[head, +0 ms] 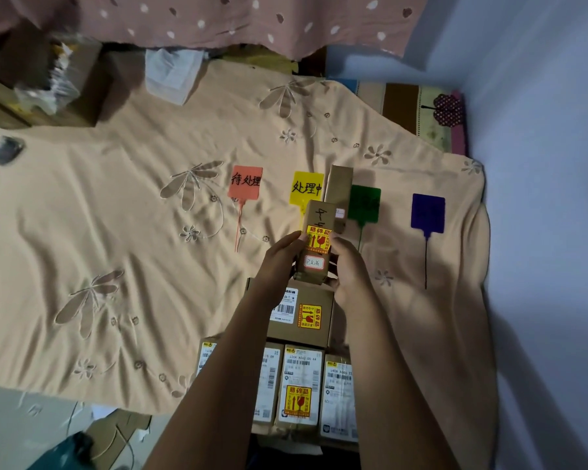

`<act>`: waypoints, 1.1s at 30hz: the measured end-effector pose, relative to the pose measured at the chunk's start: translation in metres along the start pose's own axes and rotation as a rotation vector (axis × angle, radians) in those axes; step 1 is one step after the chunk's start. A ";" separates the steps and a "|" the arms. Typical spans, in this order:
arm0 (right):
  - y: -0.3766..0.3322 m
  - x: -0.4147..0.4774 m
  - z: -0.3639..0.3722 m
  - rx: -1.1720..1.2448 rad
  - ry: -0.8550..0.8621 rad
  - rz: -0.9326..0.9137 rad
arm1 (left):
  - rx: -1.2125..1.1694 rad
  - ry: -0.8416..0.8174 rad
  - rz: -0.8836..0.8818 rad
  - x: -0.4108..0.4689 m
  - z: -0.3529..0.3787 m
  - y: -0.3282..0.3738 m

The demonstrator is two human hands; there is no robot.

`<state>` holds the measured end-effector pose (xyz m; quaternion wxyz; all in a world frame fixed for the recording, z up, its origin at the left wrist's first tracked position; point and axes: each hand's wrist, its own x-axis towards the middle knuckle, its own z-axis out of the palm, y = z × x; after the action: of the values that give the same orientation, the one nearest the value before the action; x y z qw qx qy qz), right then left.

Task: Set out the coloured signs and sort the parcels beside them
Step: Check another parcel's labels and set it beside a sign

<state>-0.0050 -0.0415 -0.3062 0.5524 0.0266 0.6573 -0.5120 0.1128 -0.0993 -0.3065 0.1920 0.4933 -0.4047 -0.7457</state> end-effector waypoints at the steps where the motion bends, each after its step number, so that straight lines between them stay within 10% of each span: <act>1: 0.000 0.000 0.004 -0.004 -0.005 0.000 | -0.007 0.004 0.002 -0.002 -0.002 0.003; 19: -0.036 -0.022 -0.010 -0.004 -0.133 -0.139 | 0.025 0.058 0.133 -0.019 0.023 0.023; 33: -0.037 0.009 -0.102 0.008 0.098 -0.119 | 0.059 0.039 -0.041 0.023 0.131 -0.023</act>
<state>-0.1019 0.0080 -0.3026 0.4878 0.0147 0.6819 -0.5448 -0.0116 -0.0469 -0.3131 0.1701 0.5214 -0.4125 -0.7274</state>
